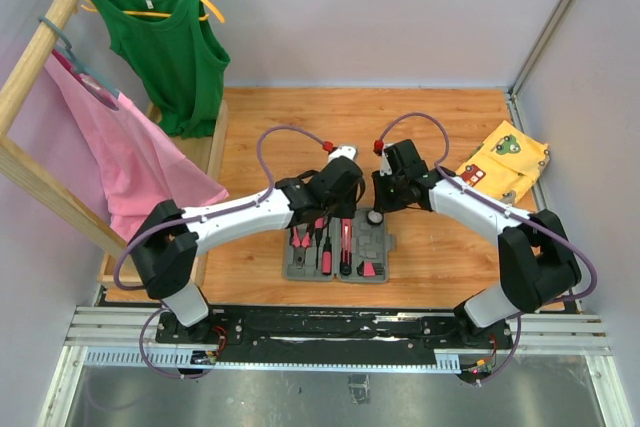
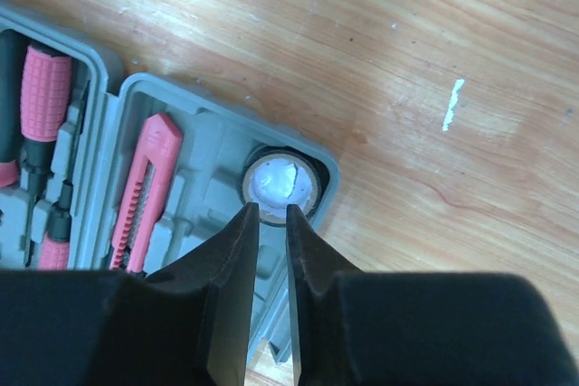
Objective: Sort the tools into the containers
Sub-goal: Adjust the engineering item in the storage box.
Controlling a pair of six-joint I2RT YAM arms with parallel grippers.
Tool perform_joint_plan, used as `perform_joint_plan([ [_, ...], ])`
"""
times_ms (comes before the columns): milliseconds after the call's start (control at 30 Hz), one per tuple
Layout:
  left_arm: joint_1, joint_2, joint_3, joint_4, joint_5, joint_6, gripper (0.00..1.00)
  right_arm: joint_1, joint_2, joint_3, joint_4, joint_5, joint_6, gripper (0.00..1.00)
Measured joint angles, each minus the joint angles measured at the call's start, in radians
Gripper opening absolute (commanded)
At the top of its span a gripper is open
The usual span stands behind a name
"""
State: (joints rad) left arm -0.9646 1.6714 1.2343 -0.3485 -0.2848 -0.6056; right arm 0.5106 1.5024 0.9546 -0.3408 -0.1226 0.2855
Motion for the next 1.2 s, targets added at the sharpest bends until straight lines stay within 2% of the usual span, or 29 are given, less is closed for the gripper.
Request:
perform_joint_plan([
  [233,0.055,-0.105,-0.180,0.006,-0.007,0.000,0.35,0.000,0.021,0.000,0.010,-0.065,-0.027,0.18],
  [400,0.073,-0.137,-0.251,0.011,-0.008,-0.001,0.35,0.000,0.076,0.011,0.005,-0.075,-0.040,0.17],
  [1200,0.073,-0.124,-0.280,0.064,0.038,-0.011,0.31,0.000,0.099,0.017,0.008,-0.105,-0.047,0.17],
])
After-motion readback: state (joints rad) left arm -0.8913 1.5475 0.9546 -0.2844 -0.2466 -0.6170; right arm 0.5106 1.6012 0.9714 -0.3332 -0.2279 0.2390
